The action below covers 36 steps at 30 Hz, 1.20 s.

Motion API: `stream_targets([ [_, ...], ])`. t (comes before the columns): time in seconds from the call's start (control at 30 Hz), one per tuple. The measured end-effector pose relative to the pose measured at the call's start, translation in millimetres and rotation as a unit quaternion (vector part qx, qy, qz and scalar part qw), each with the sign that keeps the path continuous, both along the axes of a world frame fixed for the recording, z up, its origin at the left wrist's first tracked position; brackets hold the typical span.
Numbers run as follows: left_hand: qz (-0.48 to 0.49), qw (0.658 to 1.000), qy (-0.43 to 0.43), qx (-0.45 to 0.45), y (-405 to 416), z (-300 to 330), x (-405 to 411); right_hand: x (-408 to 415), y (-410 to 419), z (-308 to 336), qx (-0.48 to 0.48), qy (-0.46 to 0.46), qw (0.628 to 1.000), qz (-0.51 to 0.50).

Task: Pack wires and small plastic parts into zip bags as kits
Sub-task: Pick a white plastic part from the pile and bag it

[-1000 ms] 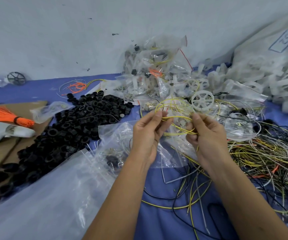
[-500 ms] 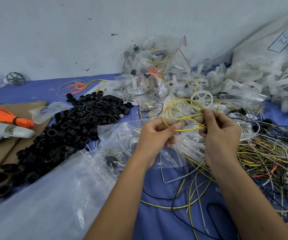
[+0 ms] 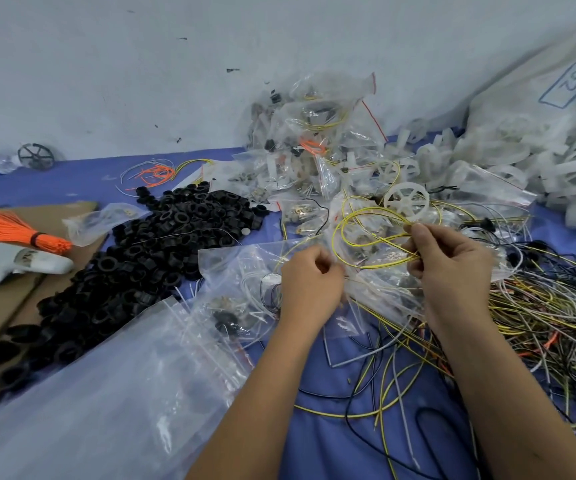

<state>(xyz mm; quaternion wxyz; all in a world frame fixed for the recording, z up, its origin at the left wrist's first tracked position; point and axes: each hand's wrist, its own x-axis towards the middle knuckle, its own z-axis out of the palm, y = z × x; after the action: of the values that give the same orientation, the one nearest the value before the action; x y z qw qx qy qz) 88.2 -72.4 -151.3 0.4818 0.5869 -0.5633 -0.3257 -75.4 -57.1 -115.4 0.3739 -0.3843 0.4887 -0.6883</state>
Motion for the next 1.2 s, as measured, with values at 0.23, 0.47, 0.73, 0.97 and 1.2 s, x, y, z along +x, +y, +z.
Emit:
stream_targets([
  [0.23, -0.066, 0.988, 0.131, 0.044, 0, 8, 9, 22, 6, 5, 0.018, -0.171, 0.950, 0.259],
  [0.47, -0.089, 0.977, 0.180, 0.065, 4, 18, 11, 22, 3, -9, 0.056, 0.163, 0.983, 0.067],
  [0.73, -0.103, 0.970, 0.209, 0.068, 2, 36, 41, 5, 7, -6, -0.035, 0.452, 0.889, -0.061],
  [0.97, -0.106, 0.981, 0.160, 0.023, 4, 36, 45, 10, 12, 1, -0.144, 0.485, 0.857, -0.094],
  [1.2, -0.059, 0.990, -0.009, -0.124, 11, 29, 9, 29, 16, 1, -0.160, 0.497, 0.853, 0.016],
])
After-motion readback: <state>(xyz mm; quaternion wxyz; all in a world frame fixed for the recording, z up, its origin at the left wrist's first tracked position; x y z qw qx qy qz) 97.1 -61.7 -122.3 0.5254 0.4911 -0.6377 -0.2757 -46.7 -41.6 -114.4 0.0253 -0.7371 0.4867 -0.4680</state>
